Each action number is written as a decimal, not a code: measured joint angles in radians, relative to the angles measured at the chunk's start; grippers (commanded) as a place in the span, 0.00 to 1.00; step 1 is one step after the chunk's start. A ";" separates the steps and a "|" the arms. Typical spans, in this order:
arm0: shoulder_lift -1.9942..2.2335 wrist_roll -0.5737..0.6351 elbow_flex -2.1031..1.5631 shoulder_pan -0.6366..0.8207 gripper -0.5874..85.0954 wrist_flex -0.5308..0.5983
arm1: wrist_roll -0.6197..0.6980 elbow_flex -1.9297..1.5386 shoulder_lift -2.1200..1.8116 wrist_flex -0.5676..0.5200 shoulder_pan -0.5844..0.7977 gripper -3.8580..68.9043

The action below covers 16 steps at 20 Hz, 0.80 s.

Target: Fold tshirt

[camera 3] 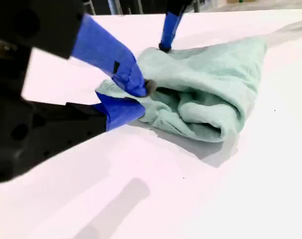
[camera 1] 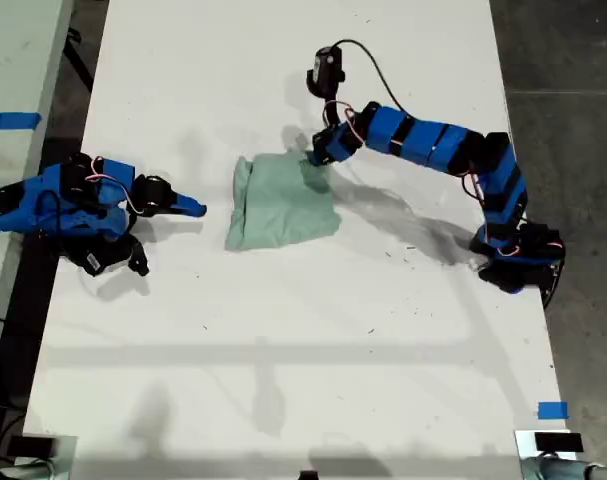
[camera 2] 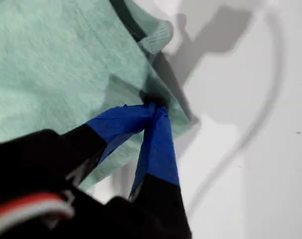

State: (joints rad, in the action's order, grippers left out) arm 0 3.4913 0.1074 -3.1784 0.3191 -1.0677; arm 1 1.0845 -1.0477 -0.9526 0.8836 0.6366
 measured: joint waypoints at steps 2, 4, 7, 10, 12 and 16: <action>0.000 0.000 0.000 -0.005 0.16 0.000 | 0.012 0.012 -0.063 0.084 0.006 0.03; 0.000 -0.009 0.000 -0.008 0.17 0.000 | 0.012 -0.021 -0.183 0.178 -0.014 0.03; 0.000 -0.025 0.000 -0.043 0.17 0.000 | -0.038 -0.287 -0.477 0.210 -0.077 0.03; 0.000 -0.025 0.000 -0.055 0.17 0.000 | -0.167 -0.672 -0.902 0.210 -0.183 0.03; 0.000 -0.025 0.000 -0.060 0.17 0.000 | -0.279 -0.962 -1.221 0.213 -0.230 0.03; 0.000 -0.028 0.000 -0.060 0.17 0.000 | -0.514 -1.503 -1.827 0.252 -0.319 0.03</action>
State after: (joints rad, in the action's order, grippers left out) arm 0 3.4913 0.0798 -3.1784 0.2592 -1.0677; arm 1 0.5706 -2.5510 -2.7796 1.1351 0.3175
